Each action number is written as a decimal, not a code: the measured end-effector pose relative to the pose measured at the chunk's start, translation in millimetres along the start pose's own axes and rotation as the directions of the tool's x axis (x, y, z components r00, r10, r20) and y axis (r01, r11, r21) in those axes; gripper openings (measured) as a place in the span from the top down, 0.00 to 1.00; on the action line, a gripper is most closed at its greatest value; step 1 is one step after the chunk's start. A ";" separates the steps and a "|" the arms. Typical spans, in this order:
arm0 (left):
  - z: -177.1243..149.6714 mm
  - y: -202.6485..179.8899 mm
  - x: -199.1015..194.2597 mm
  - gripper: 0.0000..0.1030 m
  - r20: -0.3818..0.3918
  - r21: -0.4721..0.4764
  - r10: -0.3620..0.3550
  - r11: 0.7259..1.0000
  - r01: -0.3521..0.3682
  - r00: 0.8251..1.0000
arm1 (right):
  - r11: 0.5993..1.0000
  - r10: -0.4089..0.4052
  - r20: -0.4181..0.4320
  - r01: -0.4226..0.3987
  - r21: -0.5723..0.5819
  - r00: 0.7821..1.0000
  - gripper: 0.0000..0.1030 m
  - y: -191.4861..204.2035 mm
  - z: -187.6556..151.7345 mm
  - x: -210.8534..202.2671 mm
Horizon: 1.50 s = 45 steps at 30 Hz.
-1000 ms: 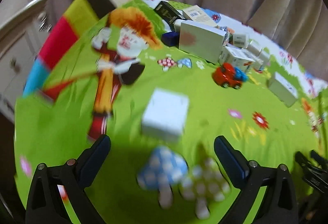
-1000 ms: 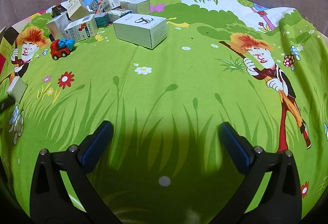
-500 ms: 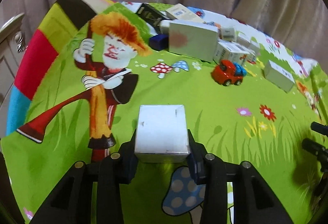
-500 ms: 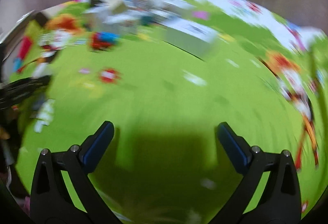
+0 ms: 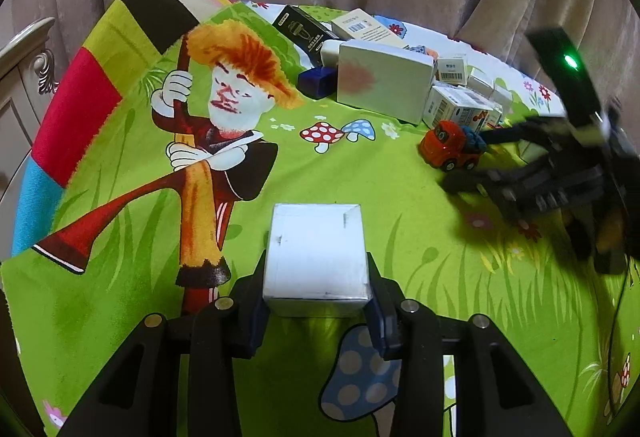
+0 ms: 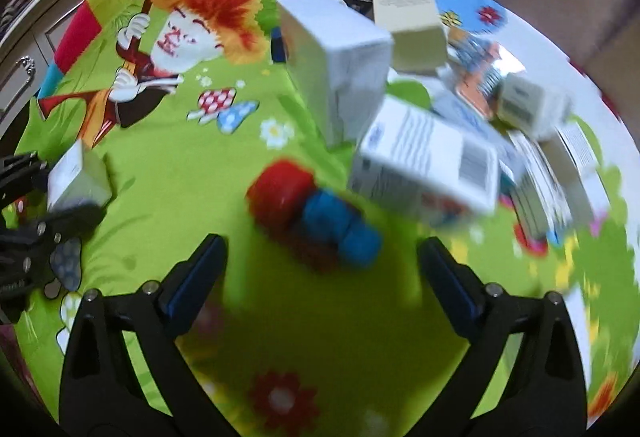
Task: Organize rigid objects
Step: 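Grasp the red-and-blue toy truck with the right gripper while the left gripper grasps a white cube box, then carry the truck and cube box with both grippers to the purple-rimmed box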
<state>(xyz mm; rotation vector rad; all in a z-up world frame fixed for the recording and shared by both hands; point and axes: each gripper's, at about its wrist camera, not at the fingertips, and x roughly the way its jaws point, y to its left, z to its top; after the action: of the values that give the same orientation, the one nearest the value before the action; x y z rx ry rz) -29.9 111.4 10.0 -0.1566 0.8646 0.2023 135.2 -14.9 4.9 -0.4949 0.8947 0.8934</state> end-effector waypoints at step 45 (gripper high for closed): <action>0.9 -2.2 2.5 0.60 -0.003 0.014 0.022 1.000 -0.022 1.000 | 0.925 -0.136 0.076 0.099 0.366 0.988 0.61 90.9 -115.1 -87.5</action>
<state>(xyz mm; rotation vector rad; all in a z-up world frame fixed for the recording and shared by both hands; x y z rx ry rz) -27.1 109.7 8.9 -0.1341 0.8708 0.2162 -20.5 -84.6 12.9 -0.1801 0.9026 0.6182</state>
